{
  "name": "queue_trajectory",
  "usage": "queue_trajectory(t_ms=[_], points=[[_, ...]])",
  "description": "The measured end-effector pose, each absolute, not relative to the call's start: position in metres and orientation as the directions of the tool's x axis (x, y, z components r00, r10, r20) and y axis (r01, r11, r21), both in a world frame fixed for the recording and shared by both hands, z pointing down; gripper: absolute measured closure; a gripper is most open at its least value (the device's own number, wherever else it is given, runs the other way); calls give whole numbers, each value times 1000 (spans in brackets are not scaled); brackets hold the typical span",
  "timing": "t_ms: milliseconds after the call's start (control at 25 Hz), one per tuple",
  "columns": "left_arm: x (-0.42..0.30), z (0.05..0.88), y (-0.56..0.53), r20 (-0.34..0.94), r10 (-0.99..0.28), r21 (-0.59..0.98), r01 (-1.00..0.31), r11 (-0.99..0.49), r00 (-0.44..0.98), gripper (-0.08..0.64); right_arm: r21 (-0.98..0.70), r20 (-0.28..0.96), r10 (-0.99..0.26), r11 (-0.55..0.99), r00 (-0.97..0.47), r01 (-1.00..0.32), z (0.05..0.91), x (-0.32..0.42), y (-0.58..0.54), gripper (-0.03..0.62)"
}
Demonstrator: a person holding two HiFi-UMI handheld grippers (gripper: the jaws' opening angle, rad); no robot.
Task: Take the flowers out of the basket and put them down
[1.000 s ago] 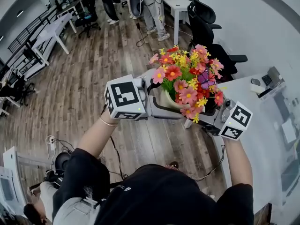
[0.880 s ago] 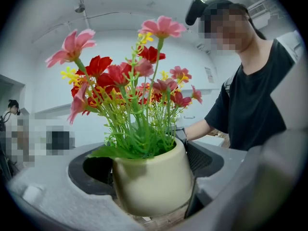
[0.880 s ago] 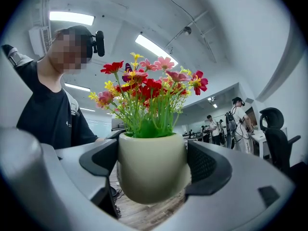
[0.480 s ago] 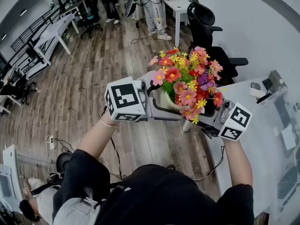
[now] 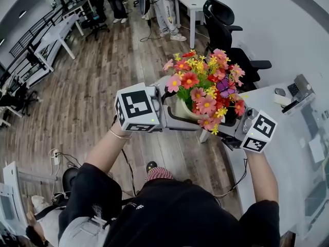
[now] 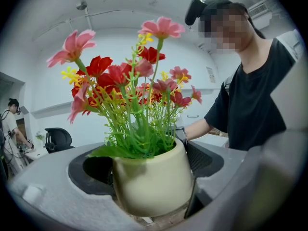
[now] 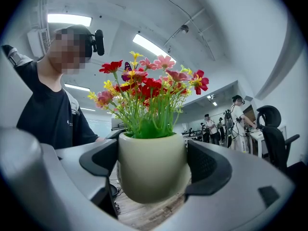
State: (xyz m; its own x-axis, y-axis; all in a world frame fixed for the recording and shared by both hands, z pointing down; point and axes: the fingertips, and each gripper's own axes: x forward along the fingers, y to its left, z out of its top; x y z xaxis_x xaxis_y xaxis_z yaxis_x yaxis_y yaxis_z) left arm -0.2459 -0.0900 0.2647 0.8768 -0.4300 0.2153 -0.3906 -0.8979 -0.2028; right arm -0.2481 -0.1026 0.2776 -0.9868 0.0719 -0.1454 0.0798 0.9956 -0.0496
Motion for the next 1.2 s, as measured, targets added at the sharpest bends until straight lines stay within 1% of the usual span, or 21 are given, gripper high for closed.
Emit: queue_trajectory(t_ms=[360, 880, 1200], points=[[-270, 258, -112, 207, -376, -193, -339, -921, 903, 84, -53, -148, 11, 998, -989, 19, 270, -271, -124, 135], [-365, 247, -123, 193, -298, -173, -266, -948, 935, 84, -67, -123, -71, 996, -990, -63, 260, -365, -135, 135], [-371, 258, -136, 200, -291, -187, -255, -949, 936, 84, -65, -121, -75, 996, -990, -68, 272, -371, -149, 135]])
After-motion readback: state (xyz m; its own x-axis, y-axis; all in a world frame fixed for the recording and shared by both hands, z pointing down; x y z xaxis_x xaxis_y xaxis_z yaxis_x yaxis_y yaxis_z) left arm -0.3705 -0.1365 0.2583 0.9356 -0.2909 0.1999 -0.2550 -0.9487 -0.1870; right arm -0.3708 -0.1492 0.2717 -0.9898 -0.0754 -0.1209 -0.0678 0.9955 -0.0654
